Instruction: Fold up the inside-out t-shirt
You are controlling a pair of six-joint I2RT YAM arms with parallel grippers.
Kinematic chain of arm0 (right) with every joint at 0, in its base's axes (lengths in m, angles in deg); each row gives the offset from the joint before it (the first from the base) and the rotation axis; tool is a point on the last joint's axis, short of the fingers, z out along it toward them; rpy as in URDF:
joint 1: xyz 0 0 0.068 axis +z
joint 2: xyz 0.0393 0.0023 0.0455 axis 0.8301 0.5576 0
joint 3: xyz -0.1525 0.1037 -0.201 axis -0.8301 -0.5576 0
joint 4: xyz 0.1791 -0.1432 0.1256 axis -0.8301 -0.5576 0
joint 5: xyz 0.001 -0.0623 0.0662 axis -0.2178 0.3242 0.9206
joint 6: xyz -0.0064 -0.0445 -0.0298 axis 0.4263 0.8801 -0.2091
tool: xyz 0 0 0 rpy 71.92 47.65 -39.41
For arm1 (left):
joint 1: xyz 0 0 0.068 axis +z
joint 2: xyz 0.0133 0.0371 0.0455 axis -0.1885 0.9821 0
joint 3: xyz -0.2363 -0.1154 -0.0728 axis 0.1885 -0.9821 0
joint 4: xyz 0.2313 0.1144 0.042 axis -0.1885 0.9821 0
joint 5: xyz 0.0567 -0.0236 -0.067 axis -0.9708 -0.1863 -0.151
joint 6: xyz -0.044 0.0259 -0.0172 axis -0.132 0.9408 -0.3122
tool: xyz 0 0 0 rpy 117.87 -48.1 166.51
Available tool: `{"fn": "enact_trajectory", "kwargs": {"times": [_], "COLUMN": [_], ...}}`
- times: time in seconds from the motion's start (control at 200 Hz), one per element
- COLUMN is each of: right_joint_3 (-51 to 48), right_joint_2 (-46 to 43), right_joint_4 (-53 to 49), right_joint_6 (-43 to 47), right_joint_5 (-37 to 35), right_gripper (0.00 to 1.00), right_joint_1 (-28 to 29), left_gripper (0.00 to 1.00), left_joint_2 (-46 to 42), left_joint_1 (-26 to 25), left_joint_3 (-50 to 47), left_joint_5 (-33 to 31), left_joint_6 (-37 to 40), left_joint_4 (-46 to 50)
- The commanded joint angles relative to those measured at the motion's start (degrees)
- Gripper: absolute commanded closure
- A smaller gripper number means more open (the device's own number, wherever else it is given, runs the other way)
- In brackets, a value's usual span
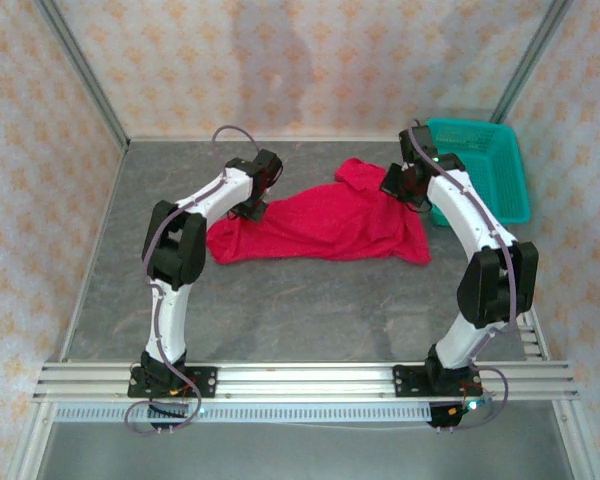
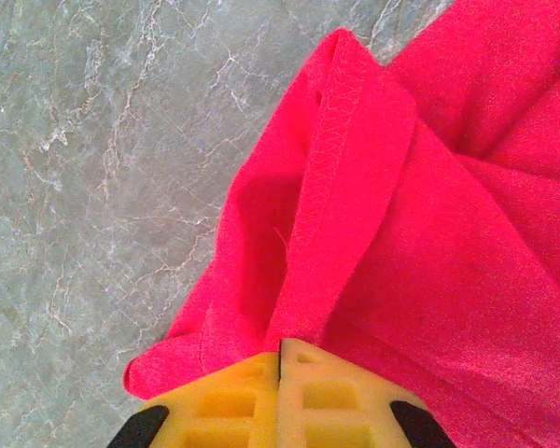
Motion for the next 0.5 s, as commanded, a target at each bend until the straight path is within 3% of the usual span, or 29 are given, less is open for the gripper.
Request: {"fn": "enact_trajectory", "kwargs": {"times": [0.0, 0.04, 0.175, 0.24, 0.495], "right_joint_3": [0.9, 1.0, 0.9, 0.9, 1.1], "right_joint_2": [-1.7, -1.7, -1.6, -1.5, -1.6], "right_joint_4": [-0.1, -0.2, -0.1, 0.0, 0.0], "right_joint_6": [0.7, 0.8, 0.9, 0.8, 0.9], "right_joint_5": [0.1, 0.1, 0.2, 0.5, 0.8], "right_gripper": [1.00, 1.00, 1.00, 1.00, 1.00], "right_joint_1": [-0.1, -0.1, -0.2, -0.3, -0.4], "left_gripper": [1.00, 0.99, 0.65, 0.58, 0.63], "left_joint_2": [-0.4, -0.2, 0.8, 1.3, 3.2], "left_joint_1": [0.7, 0.7, 0.7, 0.7, 0.7], "left_joint_3": [1.4, 1.4, 1.6, 2.0, 3.1], "left_joint_5": [-2.1, -2.0, -2.1, -2.5, -1.9], "left_joint_6": [0.2, 0.1, -0.4, -0.6, -1.5], "left_joint_4": [1.5, 1.6, 1.6, 1.7, 1.4]}}
